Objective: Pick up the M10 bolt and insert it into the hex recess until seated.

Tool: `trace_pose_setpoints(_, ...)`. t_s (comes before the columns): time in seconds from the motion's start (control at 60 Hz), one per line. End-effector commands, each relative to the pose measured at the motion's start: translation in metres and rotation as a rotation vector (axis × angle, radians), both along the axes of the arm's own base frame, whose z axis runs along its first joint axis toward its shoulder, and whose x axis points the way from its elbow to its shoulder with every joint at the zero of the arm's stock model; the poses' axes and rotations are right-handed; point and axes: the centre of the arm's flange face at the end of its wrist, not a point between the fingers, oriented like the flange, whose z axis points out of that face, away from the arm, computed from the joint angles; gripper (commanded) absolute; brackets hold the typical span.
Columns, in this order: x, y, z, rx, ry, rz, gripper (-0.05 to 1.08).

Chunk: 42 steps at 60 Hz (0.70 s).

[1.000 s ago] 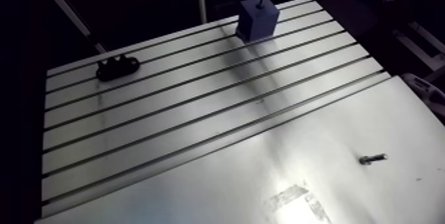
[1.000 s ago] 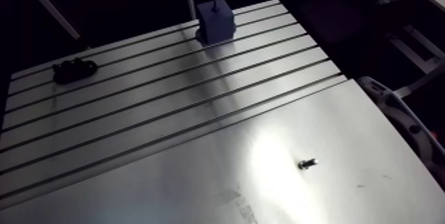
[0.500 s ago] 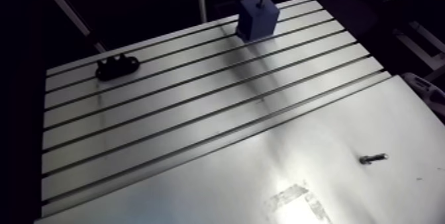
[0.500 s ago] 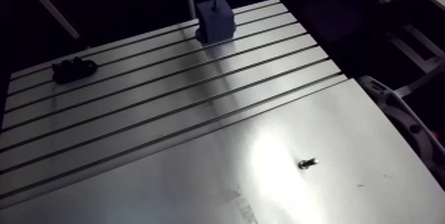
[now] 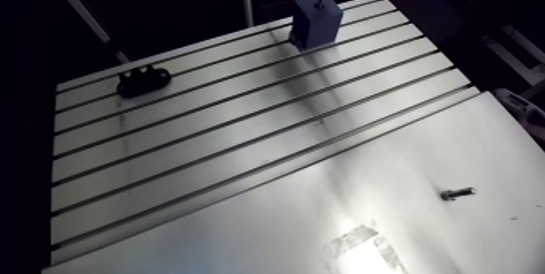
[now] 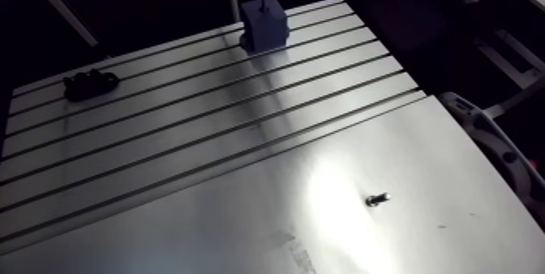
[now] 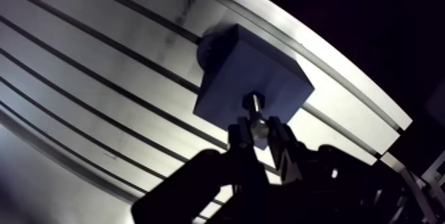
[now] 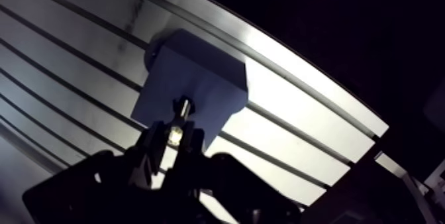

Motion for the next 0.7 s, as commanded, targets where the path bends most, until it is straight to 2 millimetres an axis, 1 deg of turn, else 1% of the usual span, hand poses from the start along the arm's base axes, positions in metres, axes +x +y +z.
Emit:
trace_pose_setpoints(0.017,-0.0003,-0.0001,-0.0009,0.000,0.000,0.000,1.03)
trace_pose_setpoints(0.45,-0.0022,0.0004,-0.0014,0.004,0.018,0.001,1.03)
trace_pose_setpoints(0.7,-0.0025,-0.0007,-0.0053,0.001,0.013,0.004,1.03)
